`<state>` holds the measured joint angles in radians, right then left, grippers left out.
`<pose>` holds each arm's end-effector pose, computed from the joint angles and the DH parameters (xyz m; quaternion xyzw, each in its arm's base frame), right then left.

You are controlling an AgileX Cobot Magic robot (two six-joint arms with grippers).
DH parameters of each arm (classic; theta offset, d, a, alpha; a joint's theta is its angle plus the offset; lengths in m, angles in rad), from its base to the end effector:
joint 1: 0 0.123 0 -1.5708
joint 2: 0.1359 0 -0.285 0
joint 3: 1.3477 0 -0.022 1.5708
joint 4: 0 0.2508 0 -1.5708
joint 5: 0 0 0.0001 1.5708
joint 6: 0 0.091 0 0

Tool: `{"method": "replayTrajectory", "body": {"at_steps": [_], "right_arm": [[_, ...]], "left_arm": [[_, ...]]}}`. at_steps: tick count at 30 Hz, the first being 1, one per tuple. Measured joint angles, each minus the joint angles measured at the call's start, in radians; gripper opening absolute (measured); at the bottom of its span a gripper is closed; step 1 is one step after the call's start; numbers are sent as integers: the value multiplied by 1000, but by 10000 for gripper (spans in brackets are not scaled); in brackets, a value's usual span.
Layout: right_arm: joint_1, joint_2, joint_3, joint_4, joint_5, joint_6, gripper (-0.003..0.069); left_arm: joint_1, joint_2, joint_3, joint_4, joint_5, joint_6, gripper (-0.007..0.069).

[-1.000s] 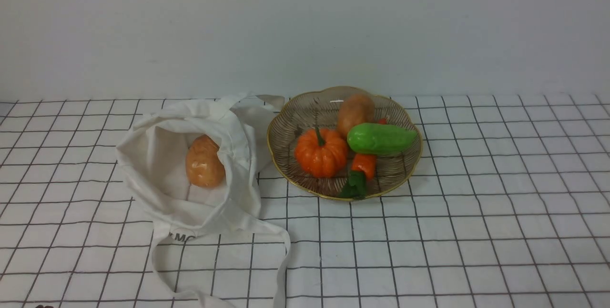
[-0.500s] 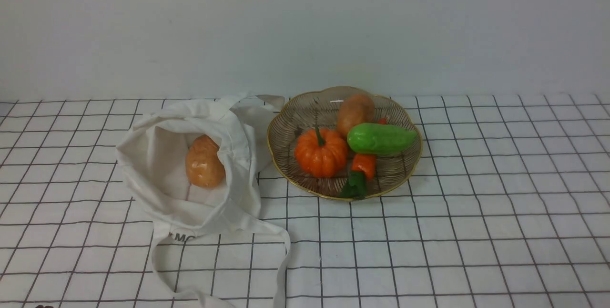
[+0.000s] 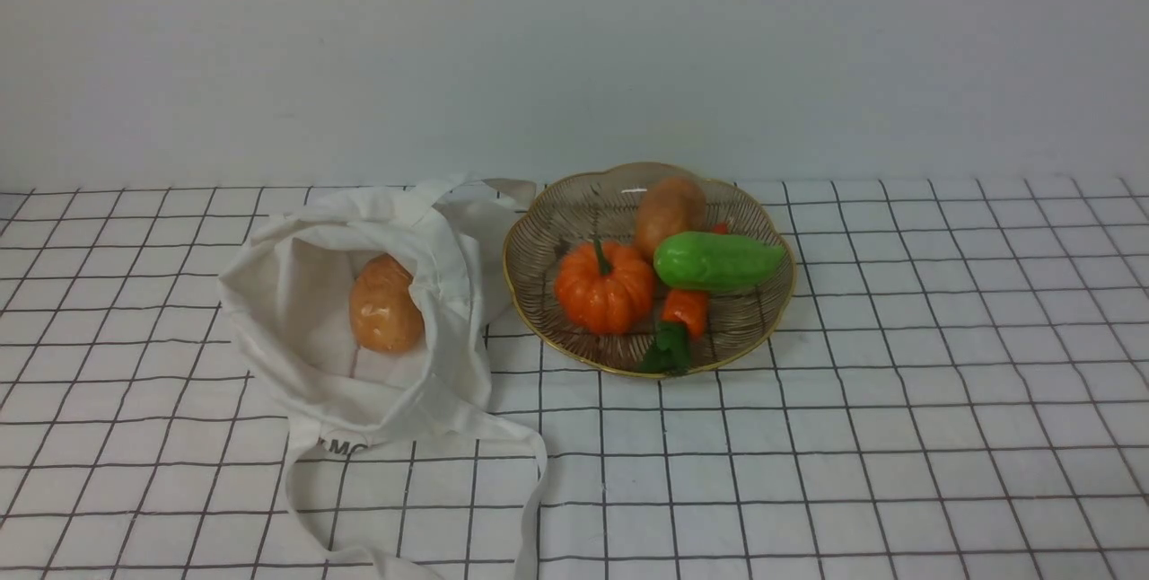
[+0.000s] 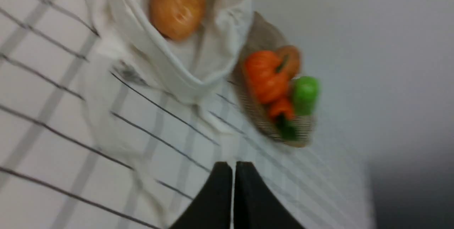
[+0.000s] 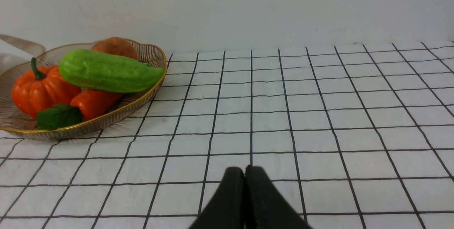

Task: Take vegetables from bag on white checkered tablecloth place on plate.
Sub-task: 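Reach into the cloth bag and grasp the potato inside with the left gripper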

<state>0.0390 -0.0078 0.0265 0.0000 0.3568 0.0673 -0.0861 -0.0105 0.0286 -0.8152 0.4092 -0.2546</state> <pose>0.0532 0.0021 0.1726 0.0113 0.8013 0.0318 0.5974 0.0484 -0.0307 0.1788 -0.2683 0.7297 -0.4237 0.4649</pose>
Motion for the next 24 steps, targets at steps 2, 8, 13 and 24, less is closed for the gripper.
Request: {"method": "replayTrajectory", "body": {"at_steps": [2,8,13,24], "right_arm": [[0,0,0,0,0,0,-15],[0,0,0,0,0,0,-15],[0,0,0,0,0,0,-15],[0,0,0,0,0,0,-15]], "left_arm": [[0,0,0,-191,3,-35,-8],[0,0,0,-319,-3,32,-8],[0,0,0,-324,-43,114,-8],[0,136,-373,-308,111,404,-8]]}}
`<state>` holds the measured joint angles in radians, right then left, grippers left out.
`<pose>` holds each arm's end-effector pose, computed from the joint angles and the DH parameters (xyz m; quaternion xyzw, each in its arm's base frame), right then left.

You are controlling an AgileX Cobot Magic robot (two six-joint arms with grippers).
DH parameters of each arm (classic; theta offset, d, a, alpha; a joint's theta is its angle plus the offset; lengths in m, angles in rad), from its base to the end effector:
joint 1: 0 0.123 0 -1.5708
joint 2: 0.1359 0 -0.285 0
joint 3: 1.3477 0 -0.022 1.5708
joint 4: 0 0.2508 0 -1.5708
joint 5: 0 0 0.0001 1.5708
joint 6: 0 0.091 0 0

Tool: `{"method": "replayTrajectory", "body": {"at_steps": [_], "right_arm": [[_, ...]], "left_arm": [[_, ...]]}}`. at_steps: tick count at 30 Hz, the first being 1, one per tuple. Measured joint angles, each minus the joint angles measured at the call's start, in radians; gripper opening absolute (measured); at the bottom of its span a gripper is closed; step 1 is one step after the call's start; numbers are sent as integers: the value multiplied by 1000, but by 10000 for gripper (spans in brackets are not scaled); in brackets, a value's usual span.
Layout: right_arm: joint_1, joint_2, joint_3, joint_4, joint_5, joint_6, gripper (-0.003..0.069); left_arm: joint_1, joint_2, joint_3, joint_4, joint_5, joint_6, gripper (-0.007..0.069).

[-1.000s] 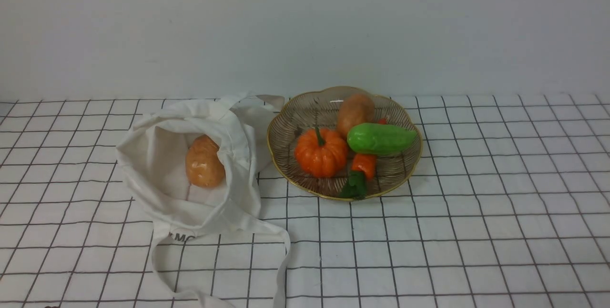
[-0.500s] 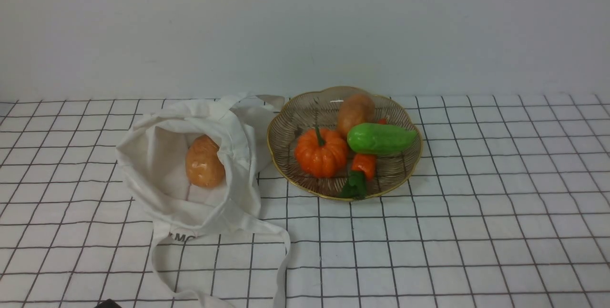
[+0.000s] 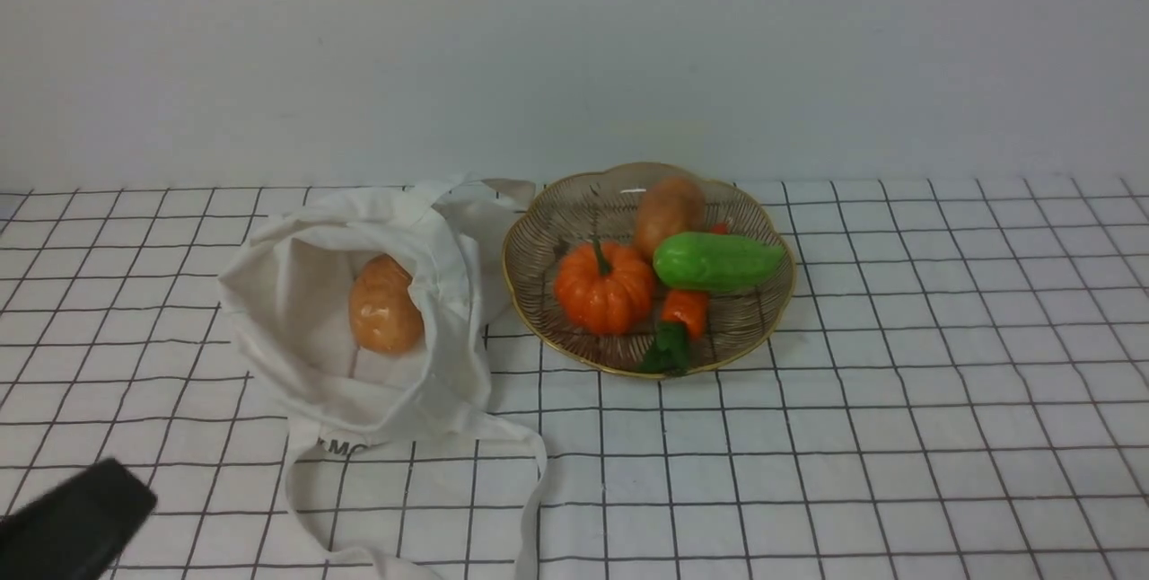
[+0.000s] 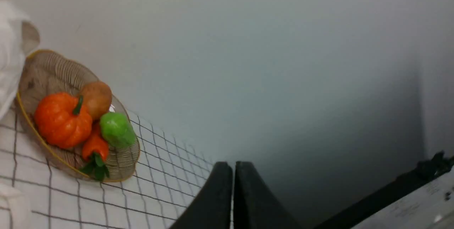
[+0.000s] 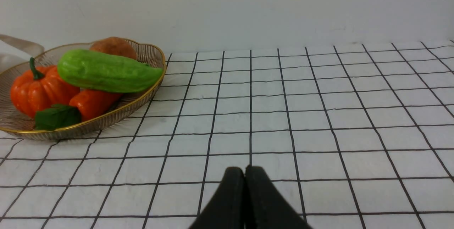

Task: Take vegetables from bag on white checkered tablecloth place on plate.
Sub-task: 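Reach into the cloth bag and grasp the potato inside with the left gripper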

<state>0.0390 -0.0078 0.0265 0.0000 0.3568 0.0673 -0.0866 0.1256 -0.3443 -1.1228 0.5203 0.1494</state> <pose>0.0532 0.0021 0.1726 0.0113 0.8013 0.0318 0.5974 0.0347 -0.0440 0.2982 -0.1147 0.6774 -0.4790 0.5464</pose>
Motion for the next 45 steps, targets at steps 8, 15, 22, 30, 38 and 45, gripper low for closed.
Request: {"method": "replayTrajectory", "body": {"at_steps": [8,15,22,30,38,45], "right_arm": [[0,0,0,0,0,0,-15],[0,0,0,0,0,0,-15],[0,0,0,0,0,0,-15],[0,0,0,0,0,0,-15],[0,0,0,0,0,0,-15],[0,0,0,0,0,0,-15]], "left_arm": [[0,642,-364,589,475,2,-8],[-2,1126,-700,766,594,-21,-8],[-129,1484,-894,807,602,-96,-7],[-236,1764,-1176,1209,683,-389,-3],[-242,1823,-1209,1338,633,-503,42],[-243,1850,-1210,1342,507,-524,224]]}}
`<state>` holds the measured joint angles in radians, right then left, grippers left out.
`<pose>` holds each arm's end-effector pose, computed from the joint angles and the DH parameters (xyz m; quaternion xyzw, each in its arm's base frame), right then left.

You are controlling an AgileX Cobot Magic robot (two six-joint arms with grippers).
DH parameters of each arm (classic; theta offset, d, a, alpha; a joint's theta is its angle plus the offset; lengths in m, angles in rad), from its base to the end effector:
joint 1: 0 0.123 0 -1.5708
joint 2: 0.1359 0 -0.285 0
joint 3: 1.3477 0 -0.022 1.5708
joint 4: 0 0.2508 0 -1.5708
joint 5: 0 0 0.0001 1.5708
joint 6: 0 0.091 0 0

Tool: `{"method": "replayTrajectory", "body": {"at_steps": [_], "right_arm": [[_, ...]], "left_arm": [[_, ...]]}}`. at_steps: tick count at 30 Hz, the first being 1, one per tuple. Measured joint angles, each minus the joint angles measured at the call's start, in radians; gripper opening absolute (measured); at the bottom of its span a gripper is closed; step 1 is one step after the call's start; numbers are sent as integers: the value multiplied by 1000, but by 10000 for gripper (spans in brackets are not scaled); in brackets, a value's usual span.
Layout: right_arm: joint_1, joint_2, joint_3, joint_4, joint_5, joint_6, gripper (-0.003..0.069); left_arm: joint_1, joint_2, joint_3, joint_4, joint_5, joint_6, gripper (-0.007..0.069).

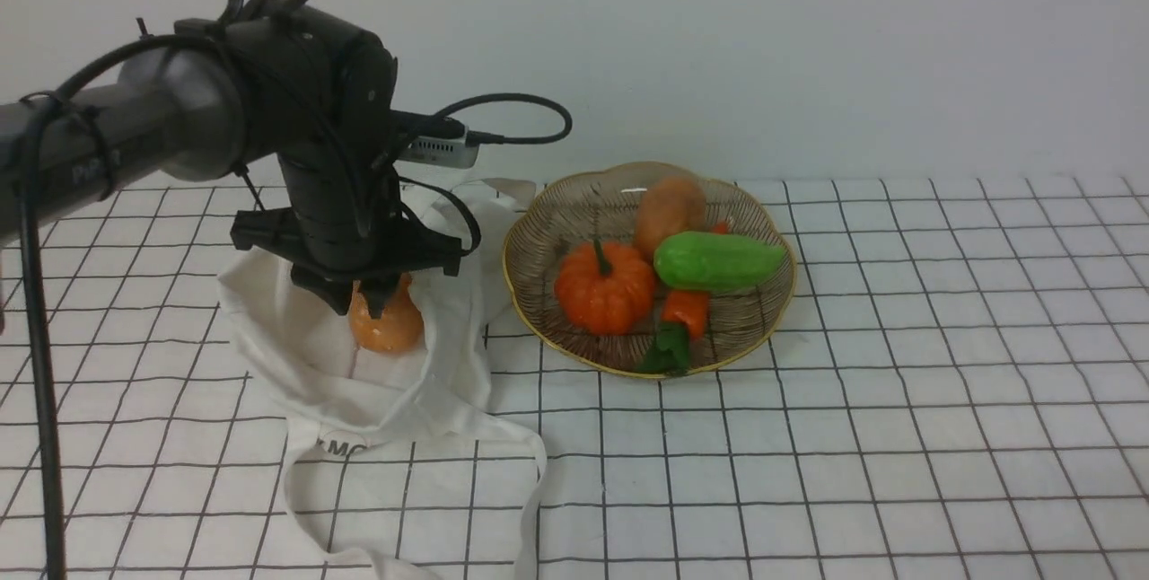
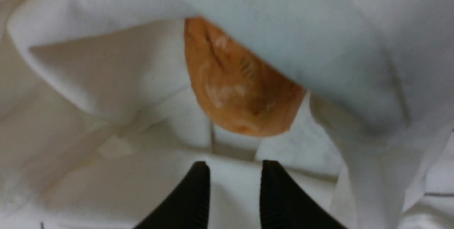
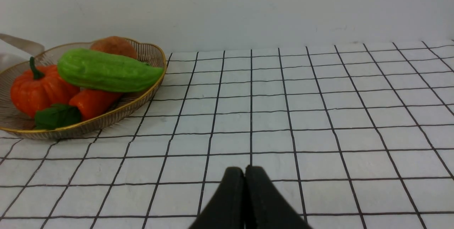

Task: Take vegetables from bag on white checkered tablecloth place on plate.
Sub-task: 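Reach into the cloth bag and grasp the potato inside with the left gripper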

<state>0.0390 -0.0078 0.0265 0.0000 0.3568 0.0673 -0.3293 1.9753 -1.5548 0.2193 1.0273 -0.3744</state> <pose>0.0532 0.0021 0.1726 0.0113 0.8013 0.0318 0.5974 0.3938 -0.1166 0.2189 0.0242 0.9893 0.0571 0.1320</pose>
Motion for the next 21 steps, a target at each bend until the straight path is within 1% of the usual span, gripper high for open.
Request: {"method": "replayTrajectory", "body": {"at_steps": [1,2,3,5,7,9,13,21], "right_arm": [[0,0,0,0,0,0,-15],[0,0,0,0,0,0,-15],[0,0,0,0,0,0,-15],[0,0,0,0,0,0,-15],[0,0,0,0,0,0,-15],[0,0,0,0,0,0,-15],[0,0,0,0,0,0,-15],[0,0,0,0,0,0,-15]], "left_arm": [[0,4,0,0,-12,0,255],[0,6,0,0,-17,0,270],[0,10,0,1,-33,0,328],[0,15,0,2,-60,0,372],[0,26,0,5,-101,0,433],[0,40,0,8,-134,0,468],[0,69,0,33,-171,-1,487],[0,100,0,76,-173,-2,489]]}}
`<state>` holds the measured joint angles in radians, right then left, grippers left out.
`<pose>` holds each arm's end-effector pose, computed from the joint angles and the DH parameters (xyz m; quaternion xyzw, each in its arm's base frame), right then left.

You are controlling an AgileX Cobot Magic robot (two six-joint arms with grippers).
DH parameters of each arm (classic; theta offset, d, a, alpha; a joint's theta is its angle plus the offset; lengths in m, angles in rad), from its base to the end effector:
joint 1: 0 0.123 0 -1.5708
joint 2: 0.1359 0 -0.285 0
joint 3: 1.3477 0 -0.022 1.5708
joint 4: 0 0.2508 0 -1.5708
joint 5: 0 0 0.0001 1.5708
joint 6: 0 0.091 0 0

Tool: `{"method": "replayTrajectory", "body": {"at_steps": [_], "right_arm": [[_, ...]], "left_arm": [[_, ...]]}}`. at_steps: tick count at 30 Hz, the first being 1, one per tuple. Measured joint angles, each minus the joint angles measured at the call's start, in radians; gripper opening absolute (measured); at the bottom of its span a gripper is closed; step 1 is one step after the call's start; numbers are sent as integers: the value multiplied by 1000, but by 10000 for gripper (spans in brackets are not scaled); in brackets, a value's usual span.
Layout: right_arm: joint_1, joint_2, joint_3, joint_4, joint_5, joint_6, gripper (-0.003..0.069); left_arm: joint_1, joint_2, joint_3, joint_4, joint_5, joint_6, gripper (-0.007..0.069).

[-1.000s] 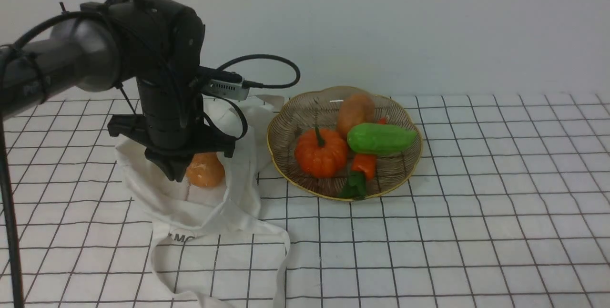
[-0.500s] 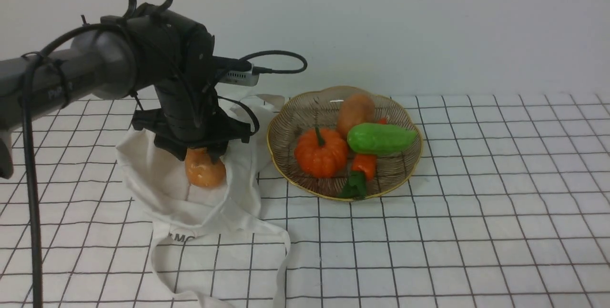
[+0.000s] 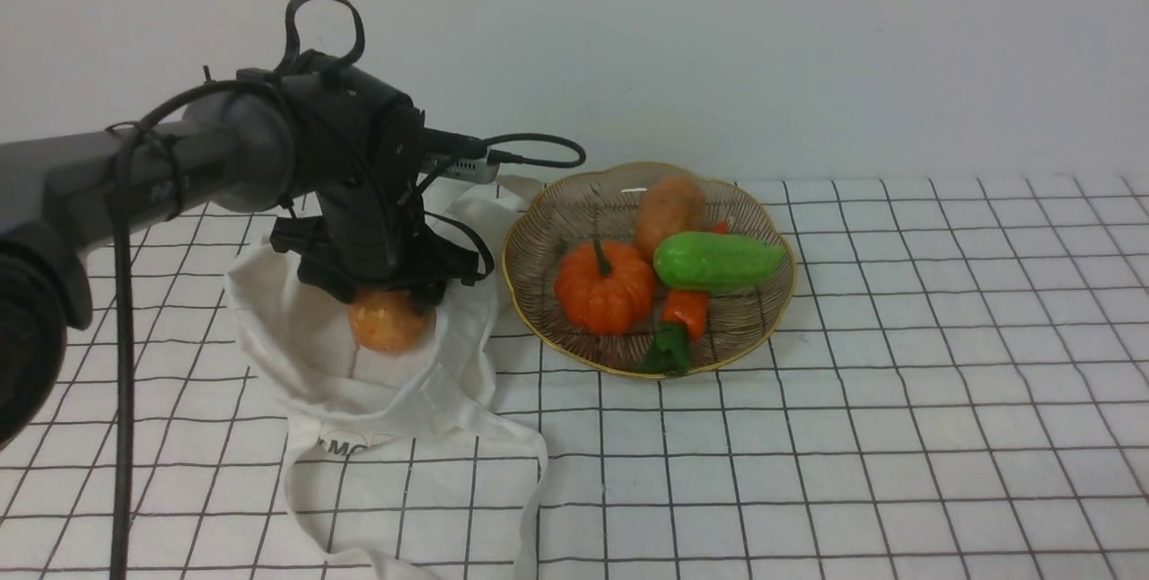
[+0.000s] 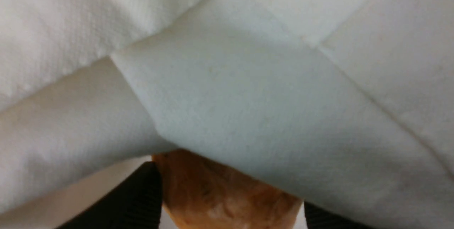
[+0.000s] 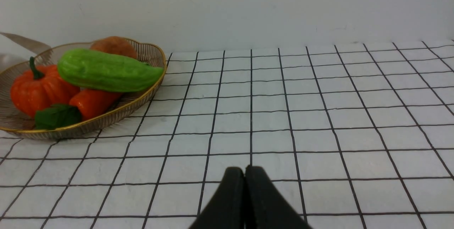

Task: Take vegetables from bag on white checkered tablecloth place on plate.
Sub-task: 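Reach into the cloth bag and grasp the potato inside with the left gripper, then take the potato out of the bag and place it in the dish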

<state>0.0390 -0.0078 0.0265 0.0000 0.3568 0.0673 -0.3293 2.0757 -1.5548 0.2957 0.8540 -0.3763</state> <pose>0.0532 0.0021 0.1726 0.0113 0.8013 0.0318 0.5974 0.4169 -0.1213 0.1813 0.0571 0.9808 0.0678 0.1736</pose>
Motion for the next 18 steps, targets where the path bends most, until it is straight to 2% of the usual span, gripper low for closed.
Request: {"method": "replayTrajectory", "body": {"at_steps": [4,6,12,18], "right_arm": [[0,0,0,0,0,0,-15],[0,0,0,0,0,0,-15],[0,0,0,0,0,0,-15],[0,0,0,0,0,0,-15]], "left_arm": [[0,5,0,8,-2,-1,461],[0,5,-2,9,-1,-4,403],[-1,5,-2,8,15,-18,399],[-1,-27,-2,4,118,-27,399]]}}
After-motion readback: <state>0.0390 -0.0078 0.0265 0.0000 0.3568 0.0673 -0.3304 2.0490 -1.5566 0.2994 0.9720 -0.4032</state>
